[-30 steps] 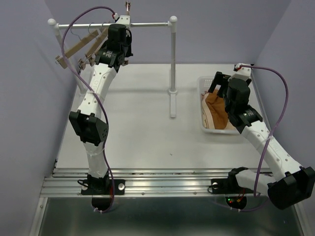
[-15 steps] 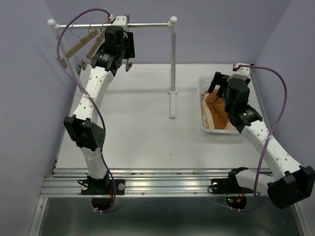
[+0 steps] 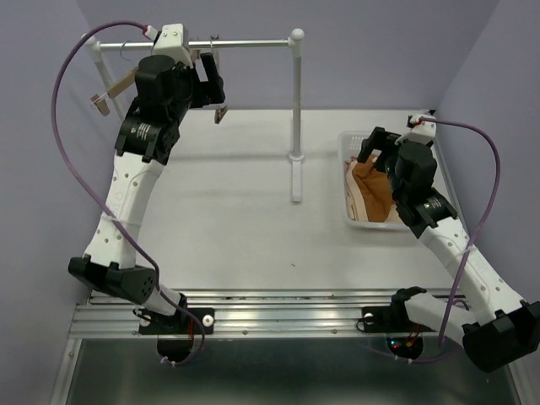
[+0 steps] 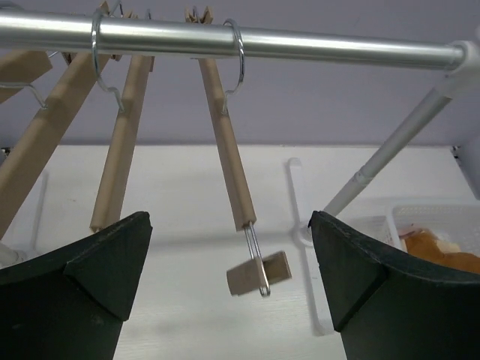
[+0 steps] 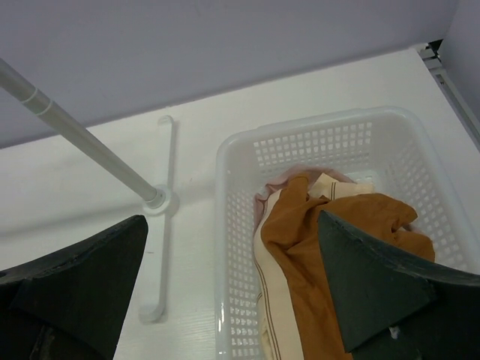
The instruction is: Remove the underwear clipped to the hanger
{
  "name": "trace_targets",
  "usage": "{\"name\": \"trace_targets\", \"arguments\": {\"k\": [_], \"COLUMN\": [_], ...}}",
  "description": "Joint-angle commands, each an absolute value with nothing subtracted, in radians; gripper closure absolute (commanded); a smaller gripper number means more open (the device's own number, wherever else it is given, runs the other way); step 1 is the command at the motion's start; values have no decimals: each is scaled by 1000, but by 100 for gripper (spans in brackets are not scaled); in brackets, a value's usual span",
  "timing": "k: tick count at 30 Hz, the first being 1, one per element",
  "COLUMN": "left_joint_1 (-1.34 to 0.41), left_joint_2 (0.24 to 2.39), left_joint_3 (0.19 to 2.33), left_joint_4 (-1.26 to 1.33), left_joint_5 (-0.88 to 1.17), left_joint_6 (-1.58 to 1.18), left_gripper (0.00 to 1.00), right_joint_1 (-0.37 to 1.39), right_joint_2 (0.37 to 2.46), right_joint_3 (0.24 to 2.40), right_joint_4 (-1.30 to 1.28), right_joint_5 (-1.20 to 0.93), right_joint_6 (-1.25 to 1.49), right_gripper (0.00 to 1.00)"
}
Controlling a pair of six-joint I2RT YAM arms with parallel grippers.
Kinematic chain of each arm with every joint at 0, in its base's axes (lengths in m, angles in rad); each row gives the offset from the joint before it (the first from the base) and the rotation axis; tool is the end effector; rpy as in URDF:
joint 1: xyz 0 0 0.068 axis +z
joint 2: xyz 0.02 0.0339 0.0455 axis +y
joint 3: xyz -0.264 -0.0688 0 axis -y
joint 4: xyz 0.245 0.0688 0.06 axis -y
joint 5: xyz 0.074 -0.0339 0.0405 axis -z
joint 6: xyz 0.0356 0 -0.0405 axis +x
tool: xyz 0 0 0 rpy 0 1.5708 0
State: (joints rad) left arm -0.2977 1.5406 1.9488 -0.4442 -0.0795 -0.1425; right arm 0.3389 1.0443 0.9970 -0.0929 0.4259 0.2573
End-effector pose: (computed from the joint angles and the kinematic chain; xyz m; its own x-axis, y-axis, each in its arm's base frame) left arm 0.3091 -0.0919 0.5258 -0.0648 -0.1282 -0.9896 0.2094 0.9679 -0.1391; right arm 0.2315 0.0660 0.3752 -0.1063 0.2082 -0.9723 0.1139 0.9739 0.1961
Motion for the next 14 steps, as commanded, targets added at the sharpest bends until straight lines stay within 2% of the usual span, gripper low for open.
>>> {"name": "trace_targets", "arguments": {"k": [1,5,6,9,14], "left_joint_1": [-314,-324,-324,-345,-347], "left_joint_2": [1352,1105,1062,915,806], "left_joint_3": [1795,1544,1420,1225,1123], "left_joint_4": [-322,-241,-223,-192,-313], "left_joint_5": [-52,-80,-90,-181,-281], "left_joint_6": [-204,-291,-308,-385,-448], "left_gripper": [1,1,1,1,1], "right_joint_1": [339,339,339,339,339], "right_joint_2": [1005,976,971,954,954], "right_joint_3": [974,933,922,873,845], "right_joint_4": [-78,-104,-112,-115,-133], "right_joint_5": [457,476,477,486,489], "right_joint_6": [348,405,414,419,423], "right_gripper": [0,0,0,0,0]}}
